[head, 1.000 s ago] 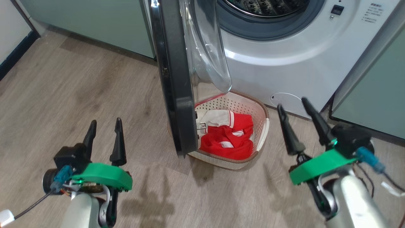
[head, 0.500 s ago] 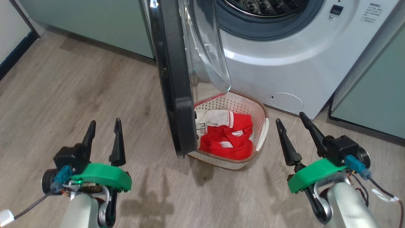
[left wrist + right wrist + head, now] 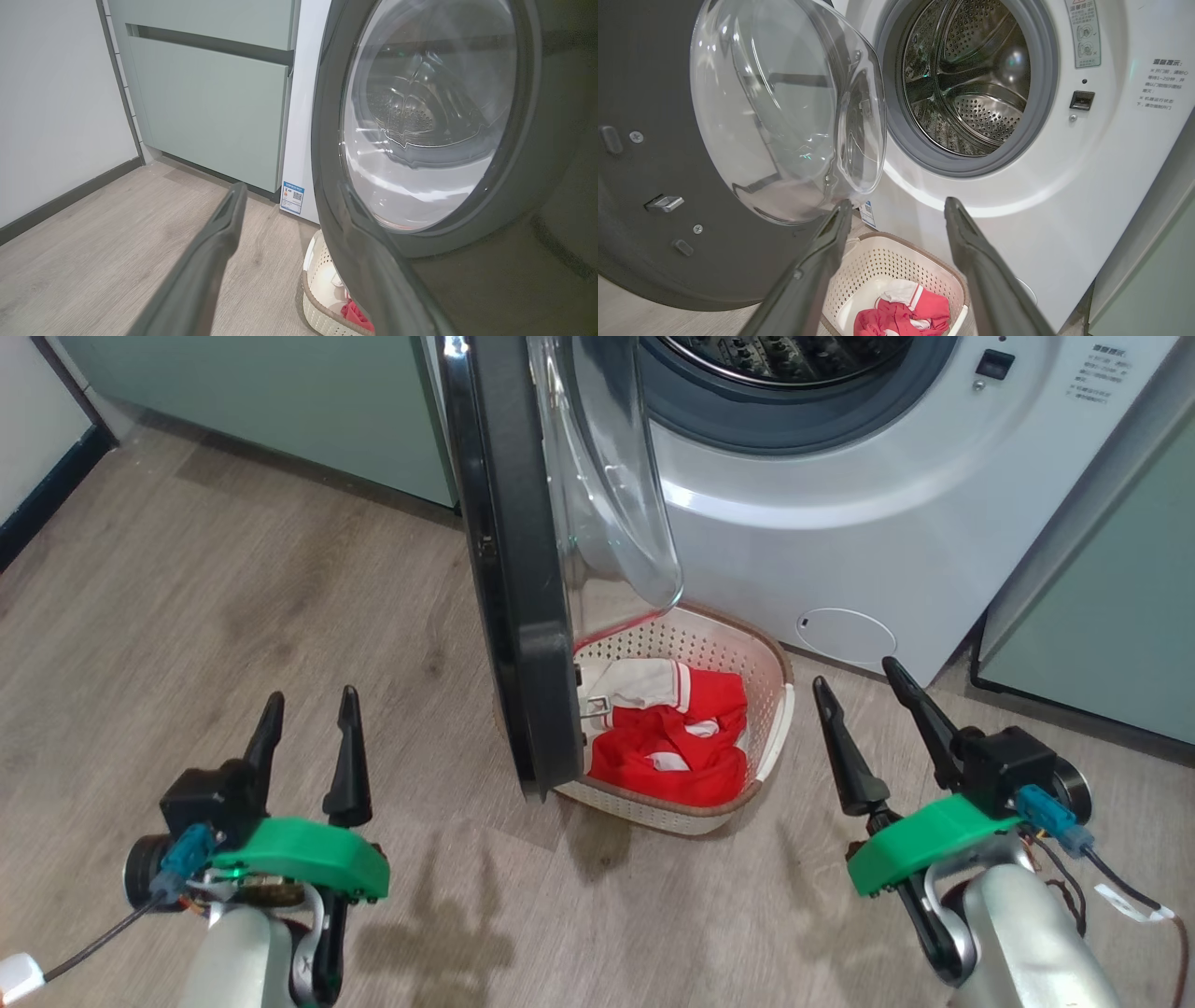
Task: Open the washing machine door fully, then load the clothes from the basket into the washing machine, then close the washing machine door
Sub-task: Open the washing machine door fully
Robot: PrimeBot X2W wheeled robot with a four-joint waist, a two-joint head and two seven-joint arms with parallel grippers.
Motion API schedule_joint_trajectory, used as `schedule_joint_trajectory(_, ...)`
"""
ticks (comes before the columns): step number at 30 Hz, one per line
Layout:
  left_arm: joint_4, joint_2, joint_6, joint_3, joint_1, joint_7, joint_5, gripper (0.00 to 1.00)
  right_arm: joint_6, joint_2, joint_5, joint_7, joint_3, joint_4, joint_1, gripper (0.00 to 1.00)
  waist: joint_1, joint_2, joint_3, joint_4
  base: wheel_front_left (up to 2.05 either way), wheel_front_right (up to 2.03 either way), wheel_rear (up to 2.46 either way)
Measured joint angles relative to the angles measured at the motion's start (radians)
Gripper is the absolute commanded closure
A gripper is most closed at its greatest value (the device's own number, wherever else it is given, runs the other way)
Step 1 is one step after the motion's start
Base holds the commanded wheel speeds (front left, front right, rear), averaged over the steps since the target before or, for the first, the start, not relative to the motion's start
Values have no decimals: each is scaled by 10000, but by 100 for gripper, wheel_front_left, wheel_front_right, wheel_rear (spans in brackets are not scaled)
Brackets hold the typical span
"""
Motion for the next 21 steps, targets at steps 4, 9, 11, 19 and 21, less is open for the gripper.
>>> schedule_joint_trajectory(4,13,0,-2,-12,1,0,0,0,0,2,0,-17,4,10,-1,0,0,0,17,-4,0,0,0)
schedule_joint_trajectory(9,35,0,-2,-65,2,0,-2,100,0,2,0,-29,2,15,-6,0,0,0,28,-4,0,0,0)
schedule_joint_trajectory(11,35,0,-2,-94,2,0,-2,100,0,2,0,-29,0,15,-8,0,0,0,29,6,0,0,0)
schedule_joint_trajectory(19,4,4,-19,-171,0,15,-155,100,0,2,2,-31,-33,10,-10,0,0,0,7,62,0,0,0)
schedule_joint_trajectory(21,-230,35,-59,-196,-18,15,-151,100,0,4,4,-35,-69,2,-10,0,0,0,-7,105,0,0,0)
